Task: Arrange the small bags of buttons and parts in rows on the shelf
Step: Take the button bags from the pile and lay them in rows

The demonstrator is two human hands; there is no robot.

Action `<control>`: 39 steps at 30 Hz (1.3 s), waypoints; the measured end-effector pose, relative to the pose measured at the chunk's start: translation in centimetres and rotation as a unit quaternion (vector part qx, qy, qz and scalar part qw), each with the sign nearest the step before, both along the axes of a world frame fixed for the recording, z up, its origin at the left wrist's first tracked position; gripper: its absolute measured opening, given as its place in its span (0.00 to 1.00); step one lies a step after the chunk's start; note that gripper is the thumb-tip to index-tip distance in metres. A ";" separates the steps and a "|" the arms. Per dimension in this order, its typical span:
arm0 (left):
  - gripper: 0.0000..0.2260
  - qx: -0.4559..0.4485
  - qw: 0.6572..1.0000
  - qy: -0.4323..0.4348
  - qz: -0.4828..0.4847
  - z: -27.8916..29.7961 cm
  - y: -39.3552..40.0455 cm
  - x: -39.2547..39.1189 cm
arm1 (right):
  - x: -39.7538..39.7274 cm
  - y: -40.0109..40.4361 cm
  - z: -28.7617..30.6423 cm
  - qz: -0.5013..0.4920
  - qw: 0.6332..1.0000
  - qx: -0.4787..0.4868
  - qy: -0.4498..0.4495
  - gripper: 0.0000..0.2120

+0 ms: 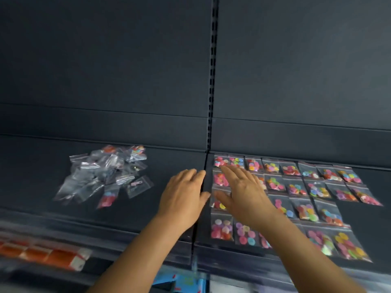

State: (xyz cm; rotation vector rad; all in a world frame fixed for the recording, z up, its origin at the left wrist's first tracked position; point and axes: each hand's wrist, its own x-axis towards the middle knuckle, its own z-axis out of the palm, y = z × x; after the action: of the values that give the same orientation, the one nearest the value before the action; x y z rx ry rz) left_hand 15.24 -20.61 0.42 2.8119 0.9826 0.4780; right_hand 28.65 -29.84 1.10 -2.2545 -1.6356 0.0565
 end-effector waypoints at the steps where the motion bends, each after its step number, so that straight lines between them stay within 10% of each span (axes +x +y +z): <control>1: 0.26 0.002 1.000 -0.002 0.003 -0.1 0.9 -1.5 | -1.4 1.0 0.0 0.005 1.000 0.002 0.002 0.32; 30: 0.18 -0.159 0.958 -0.119 0.205 -4.9 13.3 -17.2 | -17.2 17.1 -3.7 0.101 0.993 -0.033 0.058 0.19; 39: 0.21 -0.194 0.911 -0.324 0.166 -3.3 13.5 -17.0 | -17.8 18.9 -2.0 0.049 0.943 0.050 0.326 0.03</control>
State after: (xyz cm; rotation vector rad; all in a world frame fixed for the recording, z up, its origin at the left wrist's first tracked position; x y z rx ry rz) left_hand -1.79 -7.07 -2.85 1.9225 1.2149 1.0330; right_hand 10.85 -10.90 -0.94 -1.7930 -1.3372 0.6561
